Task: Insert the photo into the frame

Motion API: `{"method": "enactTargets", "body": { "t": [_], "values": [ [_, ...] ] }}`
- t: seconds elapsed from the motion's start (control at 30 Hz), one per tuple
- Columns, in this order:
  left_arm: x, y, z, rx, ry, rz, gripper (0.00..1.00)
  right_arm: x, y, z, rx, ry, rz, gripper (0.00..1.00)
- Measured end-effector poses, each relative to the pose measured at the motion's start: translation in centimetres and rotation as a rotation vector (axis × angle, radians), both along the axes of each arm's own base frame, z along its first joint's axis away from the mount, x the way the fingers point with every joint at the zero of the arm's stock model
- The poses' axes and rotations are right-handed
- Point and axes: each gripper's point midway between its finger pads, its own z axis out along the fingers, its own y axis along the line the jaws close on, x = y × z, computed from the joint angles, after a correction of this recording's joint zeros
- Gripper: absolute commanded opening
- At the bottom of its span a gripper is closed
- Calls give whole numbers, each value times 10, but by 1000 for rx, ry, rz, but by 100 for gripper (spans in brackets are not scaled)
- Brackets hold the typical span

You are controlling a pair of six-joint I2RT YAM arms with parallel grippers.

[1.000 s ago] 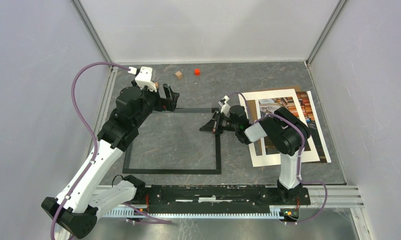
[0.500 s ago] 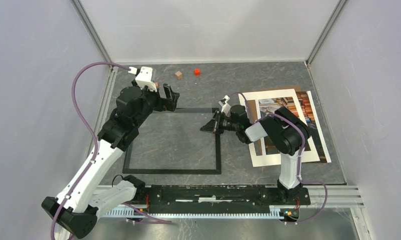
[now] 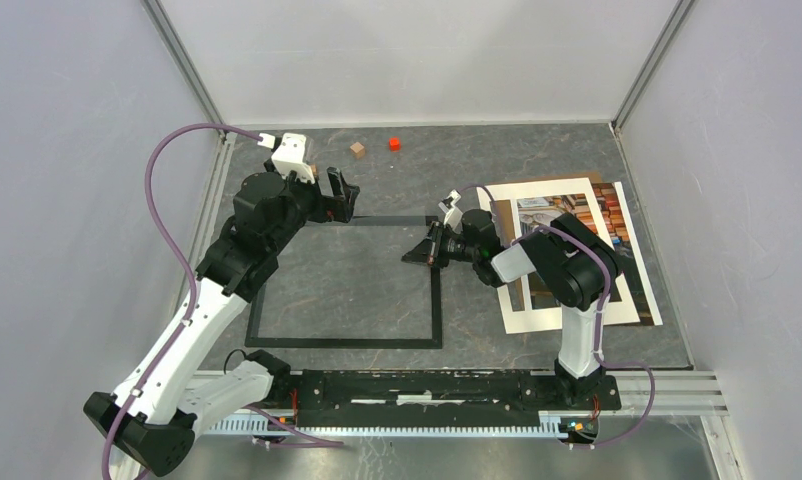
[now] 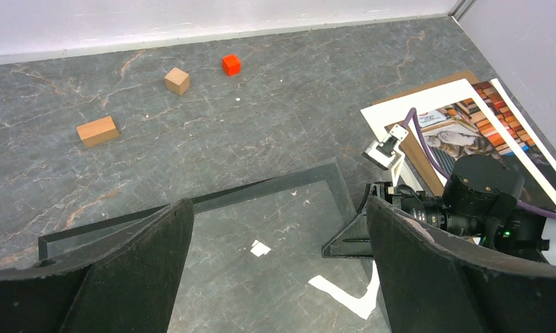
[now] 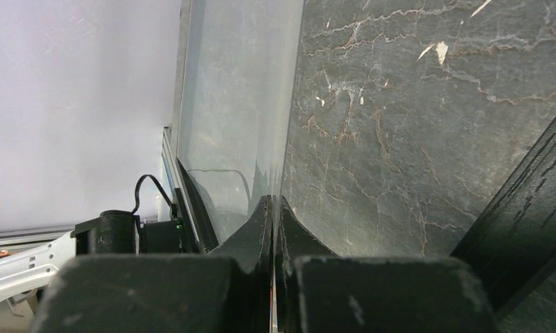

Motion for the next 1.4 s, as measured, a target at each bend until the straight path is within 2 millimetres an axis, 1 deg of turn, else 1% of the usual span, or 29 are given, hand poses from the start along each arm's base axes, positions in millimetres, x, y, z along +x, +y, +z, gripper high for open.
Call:
{"method": "enactTargets", "body": {
  "t": [1.17, 1.4],
  "values": [
    [1, -1, -2, 3, 7, -1, 100, 0, -5, -2, 1, 10, 1, 0],
    [2, -2, -4, 4, 11, -6, 100, -4, -7, -9, -2, 26, 1, 0]
  ]
}}
